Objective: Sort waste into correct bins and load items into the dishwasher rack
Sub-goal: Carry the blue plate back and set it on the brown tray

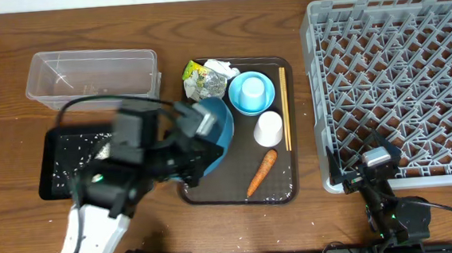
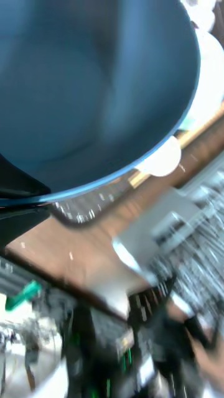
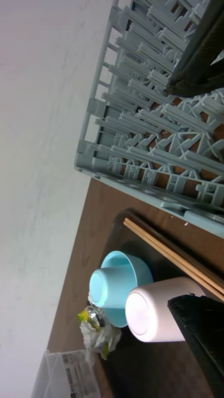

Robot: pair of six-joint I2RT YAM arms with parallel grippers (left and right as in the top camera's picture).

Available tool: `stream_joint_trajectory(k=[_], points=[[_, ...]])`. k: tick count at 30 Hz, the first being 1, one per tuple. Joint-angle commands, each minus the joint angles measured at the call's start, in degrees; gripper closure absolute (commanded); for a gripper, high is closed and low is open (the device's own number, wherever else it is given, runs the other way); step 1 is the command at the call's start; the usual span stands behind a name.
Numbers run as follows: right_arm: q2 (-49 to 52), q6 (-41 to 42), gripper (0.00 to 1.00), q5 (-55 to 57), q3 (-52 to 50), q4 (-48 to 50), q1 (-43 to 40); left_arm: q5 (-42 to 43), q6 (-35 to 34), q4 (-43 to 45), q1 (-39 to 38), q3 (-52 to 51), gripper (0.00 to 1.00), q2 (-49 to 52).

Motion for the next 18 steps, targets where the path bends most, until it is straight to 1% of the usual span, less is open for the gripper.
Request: stream_joint_trajectory(k=[1, 5, 12, 18], points=[[-0.13, -0.02, 0.01, -0.09, -0.09, -0.24, 0.72, -12.48, -3.82, 1.84, -4.74, 0.55, 0.93, 2.84], [-0.13, 0.00, 0.01, -0.09, -0.09, -0.24, 0.72, -14.16, -5.55, 4.35, -7.45, 0.55, 0.93, 7.17], [-0.13, -0.02, 0.01, -0.09, -0.09, -0.24, 0.72, -13.86, -6.21, 5.42, -8.92, 0.55, 0.94, 15.78], [-0.13, -0.02, 0.01, -0.09, -0.09, -0.24, 0.72, -13.25, -7.85, 9.57, -9.62, 0.55, 0.93, 21.57]])
